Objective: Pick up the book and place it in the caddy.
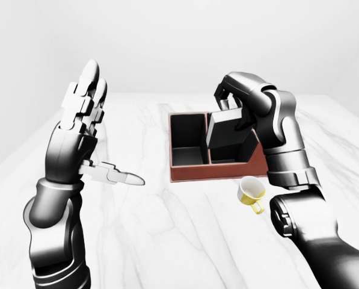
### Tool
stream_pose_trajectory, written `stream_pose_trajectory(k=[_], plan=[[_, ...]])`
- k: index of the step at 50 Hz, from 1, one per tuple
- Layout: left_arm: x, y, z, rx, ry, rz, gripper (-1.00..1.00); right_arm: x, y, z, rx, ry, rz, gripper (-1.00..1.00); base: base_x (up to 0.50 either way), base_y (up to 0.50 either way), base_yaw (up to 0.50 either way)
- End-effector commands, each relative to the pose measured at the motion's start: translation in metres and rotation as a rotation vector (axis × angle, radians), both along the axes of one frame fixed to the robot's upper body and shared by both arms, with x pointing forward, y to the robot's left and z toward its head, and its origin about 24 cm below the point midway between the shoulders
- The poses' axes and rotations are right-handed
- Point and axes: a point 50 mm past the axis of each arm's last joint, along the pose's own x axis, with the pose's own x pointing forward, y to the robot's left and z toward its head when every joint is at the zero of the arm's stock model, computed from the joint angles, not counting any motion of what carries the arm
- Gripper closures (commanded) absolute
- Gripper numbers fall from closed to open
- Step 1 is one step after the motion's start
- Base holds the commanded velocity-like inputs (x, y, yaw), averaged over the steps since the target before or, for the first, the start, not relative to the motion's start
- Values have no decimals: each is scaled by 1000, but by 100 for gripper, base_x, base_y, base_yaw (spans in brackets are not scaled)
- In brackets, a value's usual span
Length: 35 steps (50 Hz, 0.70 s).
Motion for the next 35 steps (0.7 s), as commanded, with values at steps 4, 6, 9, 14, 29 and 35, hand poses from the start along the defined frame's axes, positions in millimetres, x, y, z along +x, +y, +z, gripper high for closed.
stream_pose_trajectory(k=[4,6,9,14,29,35], plan=[[0,2,-2,-2,9,7,-100,10,-7,-10,3,-1,-55,100,0,0,0],[1,2,-3,-3,14,8,-100,13,-10,-11,7,-5,-70,100,0,0,0],[1,3,-4,-4,20,9,-100,17,-15,-11,-1,-35,-101,100,0,0,0],[4,3,-8,-9,43,12,-100,22,-25,-16,-27,-65,-156,100,0,0,0],[4,2,-8,-3,41,12,-100,26,-33,-18,-11,-73,-187,100,0,0,0],[4,2,-7,-2,37,12,-100,29,-34,-21,-15,-57,-185,100,0,0,0]])
